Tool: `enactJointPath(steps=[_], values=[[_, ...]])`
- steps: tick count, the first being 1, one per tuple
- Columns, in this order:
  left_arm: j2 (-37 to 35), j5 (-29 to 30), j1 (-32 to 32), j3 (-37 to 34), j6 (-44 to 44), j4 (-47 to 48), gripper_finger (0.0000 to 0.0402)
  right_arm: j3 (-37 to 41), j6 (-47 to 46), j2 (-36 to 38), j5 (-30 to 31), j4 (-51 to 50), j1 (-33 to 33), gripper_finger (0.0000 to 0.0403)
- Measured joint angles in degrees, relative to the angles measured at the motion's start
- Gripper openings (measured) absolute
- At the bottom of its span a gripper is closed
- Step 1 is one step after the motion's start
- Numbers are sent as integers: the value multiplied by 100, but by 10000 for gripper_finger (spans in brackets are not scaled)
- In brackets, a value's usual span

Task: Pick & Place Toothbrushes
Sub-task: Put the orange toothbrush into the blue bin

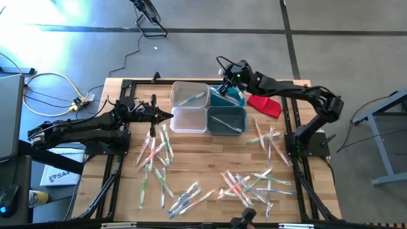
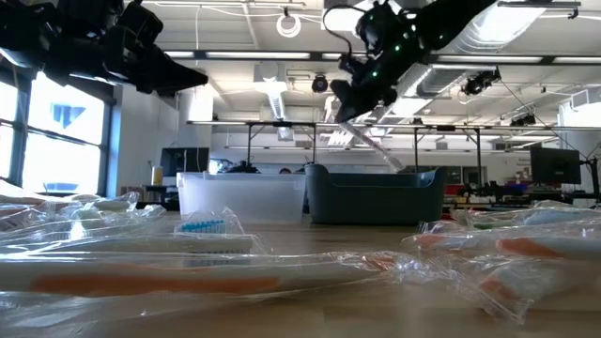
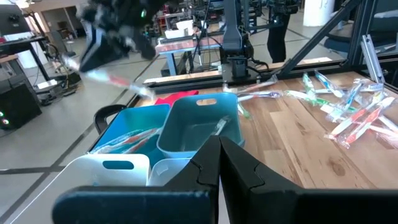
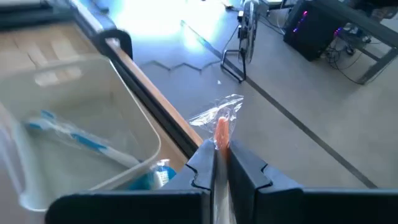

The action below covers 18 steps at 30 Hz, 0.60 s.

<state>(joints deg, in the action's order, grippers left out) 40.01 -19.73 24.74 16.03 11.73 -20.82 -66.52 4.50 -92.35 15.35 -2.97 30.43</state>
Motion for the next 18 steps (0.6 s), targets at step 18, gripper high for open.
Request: enactJointPath(steps=[18], values=[[0, -18, 0, 0, 46, 0, 1, 2, 445, -899, -796, 626, 123, 15]])
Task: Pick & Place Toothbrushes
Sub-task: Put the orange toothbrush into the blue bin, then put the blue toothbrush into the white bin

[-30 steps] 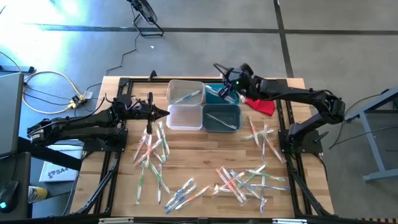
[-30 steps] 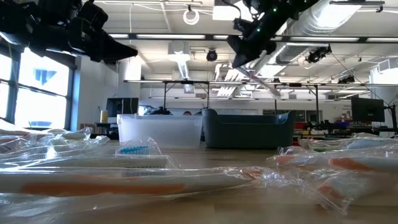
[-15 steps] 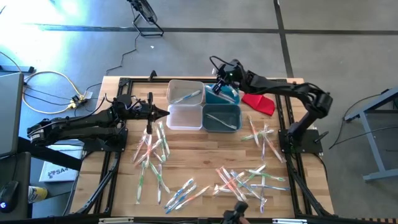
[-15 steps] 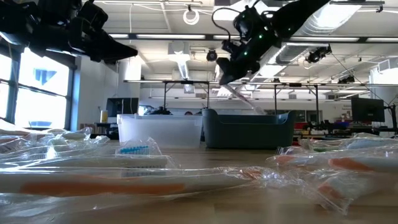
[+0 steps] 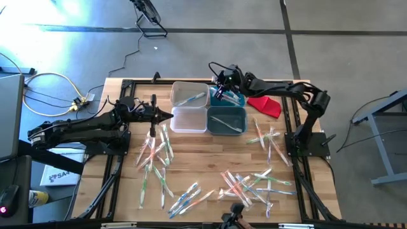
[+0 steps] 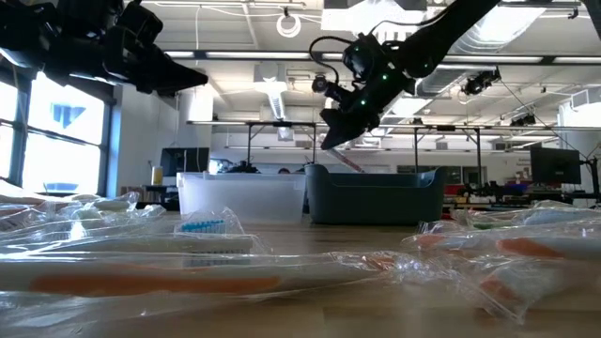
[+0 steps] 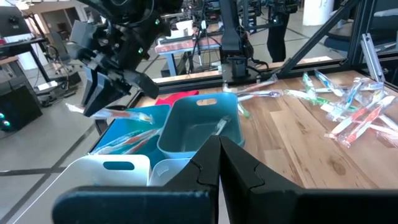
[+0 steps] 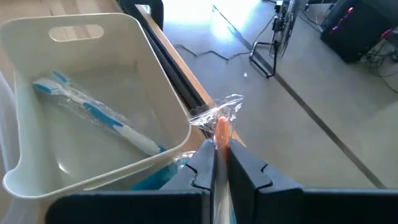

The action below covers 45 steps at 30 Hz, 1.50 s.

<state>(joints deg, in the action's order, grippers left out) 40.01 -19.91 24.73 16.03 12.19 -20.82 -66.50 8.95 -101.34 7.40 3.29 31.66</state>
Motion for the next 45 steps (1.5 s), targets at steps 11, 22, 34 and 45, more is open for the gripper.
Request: enactJointPath(steps=[11, 22, 34, 45], values=[[0, -4, 2, 0, 0, 0, 1, 0, -420, -24, -352, -334, 180, 15], [0, 1, 0, 0, 0, 0, 1, 0, -422, -24, -472, -510, 188, 36], [0, 20, 2, 0, 0, 0, 1, 0, -420, -24, -199, -994, 188, 86], [0, 18, 2, 0, 0, 0, 1, 0, -466, 271, -85, -1382, 24, 137]])
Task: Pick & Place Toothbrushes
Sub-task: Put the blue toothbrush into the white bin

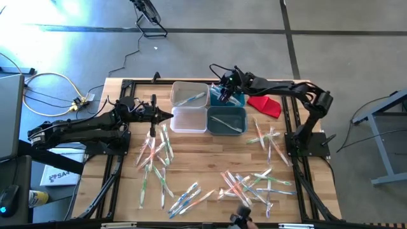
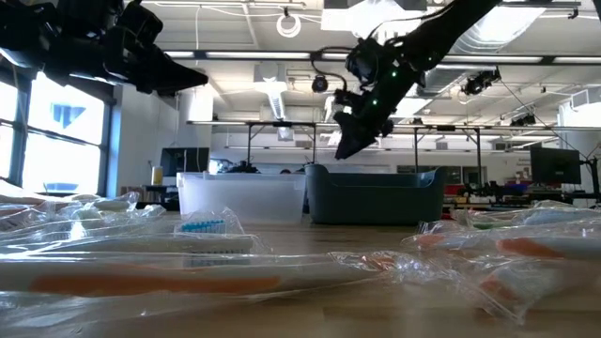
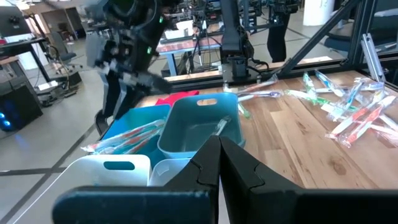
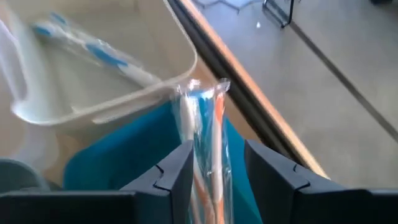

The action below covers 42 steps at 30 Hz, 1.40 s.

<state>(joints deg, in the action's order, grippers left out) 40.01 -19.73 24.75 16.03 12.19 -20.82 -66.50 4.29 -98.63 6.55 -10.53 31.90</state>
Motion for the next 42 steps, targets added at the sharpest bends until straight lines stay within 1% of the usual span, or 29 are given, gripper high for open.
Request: enactJointPath(steps=[7, 15, 22, 28, 35, 42], values=[[0, -2, 0, 0, 0, 0, 1, -4, -75, 736, 164, -481, -316, 126], [0, -4, -2, 0, -1, 0, 1, -7, -738, 1541, 205, -1278, -778, 113], [-2, -24, -1, -1, 0, 0, 1, -4, -1326, 2063, 201, -2312, -1106, 109], [-2, -24, -1, 0, 0, 0, 1, -4, -1702, 2244, 189, -3176, -1348, 109], [-2, -20, -2, 0, 0, 0, 1, -4, -2293, 2249, 50, -4175, -1574, 109], [-2, -17, -2, 0, 0, 0, 1, -4, -2989, 2249, 50, -4650, -1903, 109]])
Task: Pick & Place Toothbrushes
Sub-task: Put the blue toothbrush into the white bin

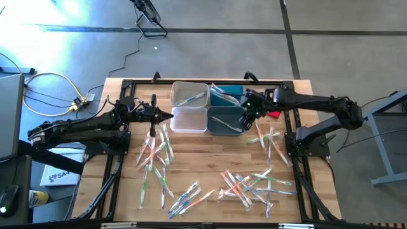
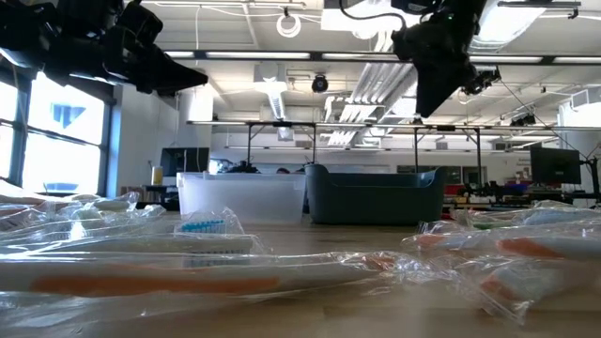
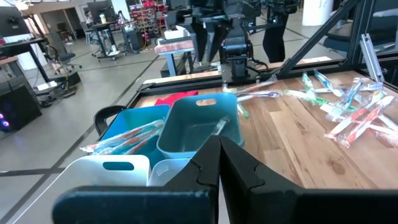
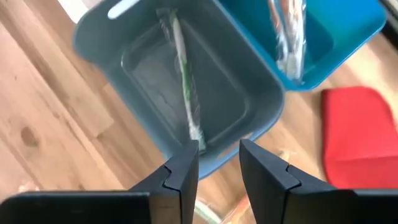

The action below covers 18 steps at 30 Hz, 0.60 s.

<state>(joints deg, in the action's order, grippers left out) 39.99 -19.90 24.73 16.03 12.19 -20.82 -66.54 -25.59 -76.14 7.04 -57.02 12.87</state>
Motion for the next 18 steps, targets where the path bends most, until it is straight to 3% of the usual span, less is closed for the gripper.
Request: enactJointPath(steps=[4, 13, 18], values=[[0, 24, 2, 0, 0, 0, 1, 0, -145, 0, -12, -55, -267, 100], [0, 20, 0, 0, -2, 0, 1, 2, -485, 0, -12, -238, -761, 22], [0, 17, 2, -1, -1, 0, 1, 2, -641, 0, 42, -233, -1074, 5]])
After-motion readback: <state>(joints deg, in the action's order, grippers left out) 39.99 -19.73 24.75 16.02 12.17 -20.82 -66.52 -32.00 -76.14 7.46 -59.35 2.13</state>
